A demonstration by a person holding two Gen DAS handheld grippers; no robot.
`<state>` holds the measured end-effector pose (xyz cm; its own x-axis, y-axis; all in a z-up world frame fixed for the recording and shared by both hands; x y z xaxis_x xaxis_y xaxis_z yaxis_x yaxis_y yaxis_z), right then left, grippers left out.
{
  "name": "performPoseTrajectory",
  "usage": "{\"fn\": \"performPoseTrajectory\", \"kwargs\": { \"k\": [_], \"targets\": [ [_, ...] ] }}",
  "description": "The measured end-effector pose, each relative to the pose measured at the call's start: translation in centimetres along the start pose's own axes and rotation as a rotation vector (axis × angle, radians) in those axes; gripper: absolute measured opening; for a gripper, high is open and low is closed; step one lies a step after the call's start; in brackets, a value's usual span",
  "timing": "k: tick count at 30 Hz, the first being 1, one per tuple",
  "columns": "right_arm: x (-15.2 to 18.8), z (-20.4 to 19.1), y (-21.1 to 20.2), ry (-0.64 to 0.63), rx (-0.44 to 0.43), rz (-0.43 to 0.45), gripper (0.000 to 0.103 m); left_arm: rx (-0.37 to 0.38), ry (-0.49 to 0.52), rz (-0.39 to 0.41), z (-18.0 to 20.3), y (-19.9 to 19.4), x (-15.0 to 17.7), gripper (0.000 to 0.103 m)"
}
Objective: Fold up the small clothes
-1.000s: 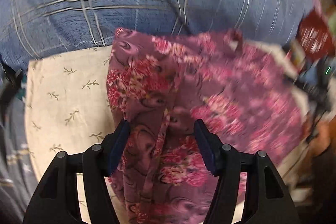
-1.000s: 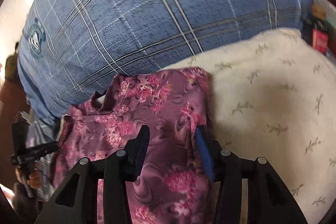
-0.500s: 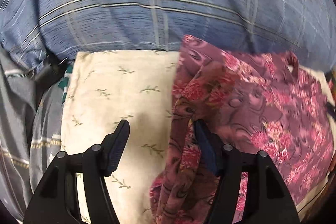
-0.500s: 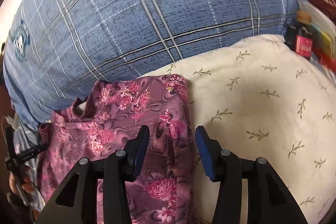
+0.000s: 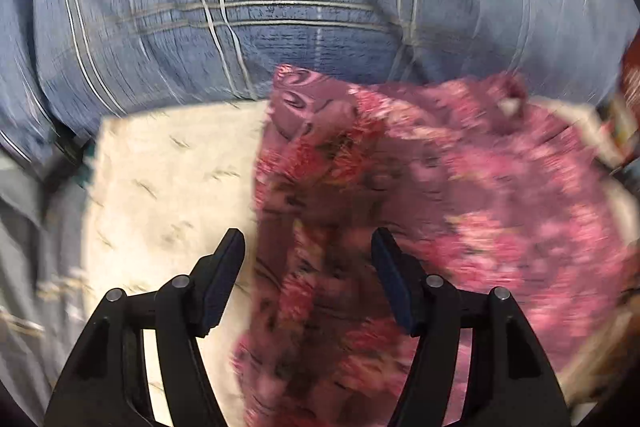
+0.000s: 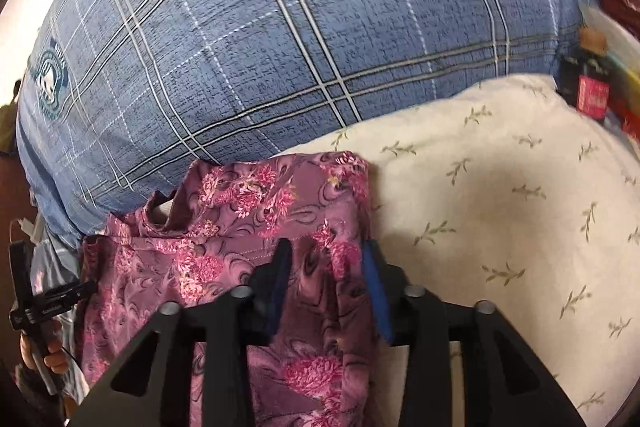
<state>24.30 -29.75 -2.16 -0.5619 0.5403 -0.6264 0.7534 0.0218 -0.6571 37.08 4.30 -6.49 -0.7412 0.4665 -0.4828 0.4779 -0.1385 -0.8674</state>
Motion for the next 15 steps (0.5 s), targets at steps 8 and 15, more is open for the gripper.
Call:
{"fn": "performPoseTrajectory", "kwargs": {
  "k": [8, 15],
  "targets": [
    [-1.0, -1.3, -2.4, -0.008, -0.13, 0.035, 0.005, 0.221, -0.307, 0.091, -3.9, -1.0, -0.7, 0.006],
    [-5.6, 0.3, -4.4, 0.125, -0.199, 0.14, 0.005, 0.291, -0.36, 0.169, -5.2, -1.3, -4.1, 0.006]
  ]
}}
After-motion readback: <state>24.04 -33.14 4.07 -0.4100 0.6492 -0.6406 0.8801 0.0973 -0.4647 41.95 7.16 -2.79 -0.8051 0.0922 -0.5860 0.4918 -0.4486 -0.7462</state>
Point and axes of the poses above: each gripper's, at about its wrist camera, not at the fingertips, and y roughly the way its jaws point, z to its right, x to its underside, the point moved 7 cm from there along y, roughly the way its jaws point, and after that the axes turned 11 degrees about y, right-handed, at the moved point
